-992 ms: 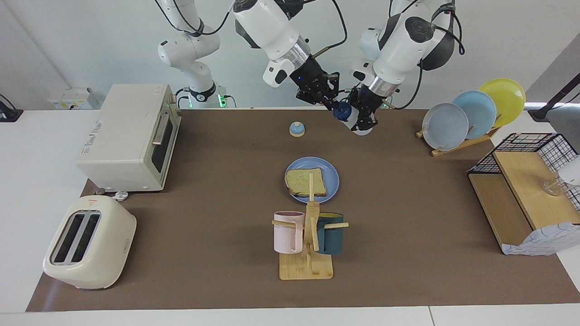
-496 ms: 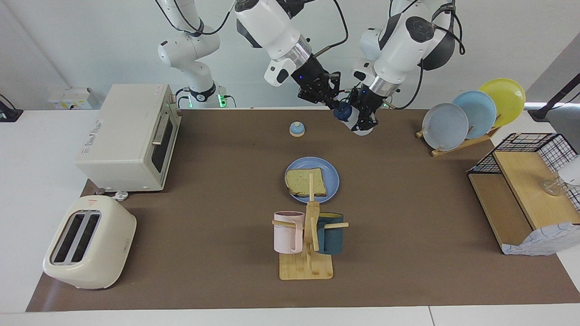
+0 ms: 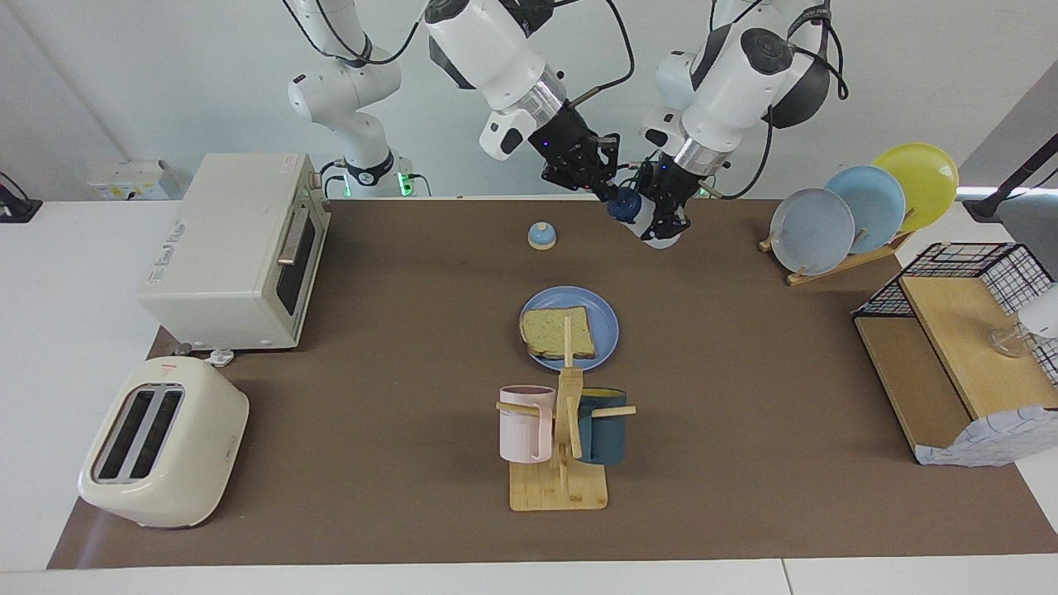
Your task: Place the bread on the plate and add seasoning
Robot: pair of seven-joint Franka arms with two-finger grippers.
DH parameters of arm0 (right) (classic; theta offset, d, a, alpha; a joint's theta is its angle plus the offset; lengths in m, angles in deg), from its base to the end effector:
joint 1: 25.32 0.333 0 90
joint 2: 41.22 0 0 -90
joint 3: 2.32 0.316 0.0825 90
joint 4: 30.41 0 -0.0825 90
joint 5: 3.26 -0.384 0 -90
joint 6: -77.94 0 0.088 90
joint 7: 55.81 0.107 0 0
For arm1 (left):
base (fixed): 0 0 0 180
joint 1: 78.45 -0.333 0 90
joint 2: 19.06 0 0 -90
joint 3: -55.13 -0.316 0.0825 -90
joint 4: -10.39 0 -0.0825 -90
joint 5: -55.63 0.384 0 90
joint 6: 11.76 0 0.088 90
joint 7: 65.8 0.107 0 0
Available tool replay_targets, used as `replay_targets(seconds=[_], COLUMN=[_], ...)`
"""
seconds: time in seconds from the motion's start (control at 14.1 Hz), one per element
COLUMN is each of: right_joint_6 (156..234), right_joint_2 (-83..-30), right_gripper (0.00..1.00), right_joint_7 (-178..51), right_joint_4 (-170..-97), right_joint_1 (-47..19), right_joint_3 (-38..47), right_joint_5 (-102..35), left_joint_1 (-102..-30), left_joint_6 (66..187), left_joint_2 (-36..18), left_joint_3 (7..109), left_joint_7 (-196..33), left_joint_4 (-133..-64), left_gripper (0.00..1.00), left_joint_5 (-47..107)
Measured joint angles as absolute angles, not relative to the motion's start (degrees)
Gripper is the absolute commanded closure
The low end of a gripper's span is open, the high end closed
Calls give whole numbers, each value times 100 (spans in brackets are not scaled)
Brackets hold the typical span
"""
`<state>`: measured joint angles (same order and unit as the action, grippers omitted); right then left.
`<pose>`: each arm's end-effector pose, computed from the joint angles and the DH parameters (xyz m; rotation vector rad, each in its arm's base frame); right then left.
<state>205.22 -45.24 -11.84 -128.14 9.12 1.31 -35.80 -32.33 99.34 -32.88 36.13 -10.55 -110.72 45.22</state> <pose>0.4812 0.3971 0.5914 -2.4247 0.4303 0.0229 0.4381 -0.2270 0.5185 2.2396 -1.8546 0.1597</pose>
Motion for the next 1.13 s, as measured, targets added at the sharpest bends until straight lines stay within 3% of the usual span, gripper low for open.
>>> replay_targets(seconds=[0.78,1.13], right_joint_6=[20552,21143], right_joint_2=[-4559,-4562], right_gripper=[95,95], right_joint_7=[-631,-518], right_joint_4=[-12800,-12944], right_joint_1=[771,814], right_joint_3=[130,174], right_joint_5=[-4020,-4025], left_joint_1=[-3233,-3246], left_joint_6=[10001,10040], left_joint_2=[-3334,-3333], left_joint_3=[3610,3562], left_joint_7=[-1084,-1130], left_joint_4=[-11044,-11017], left_gripper=[100,100], left_joint_5=[4520,4520])
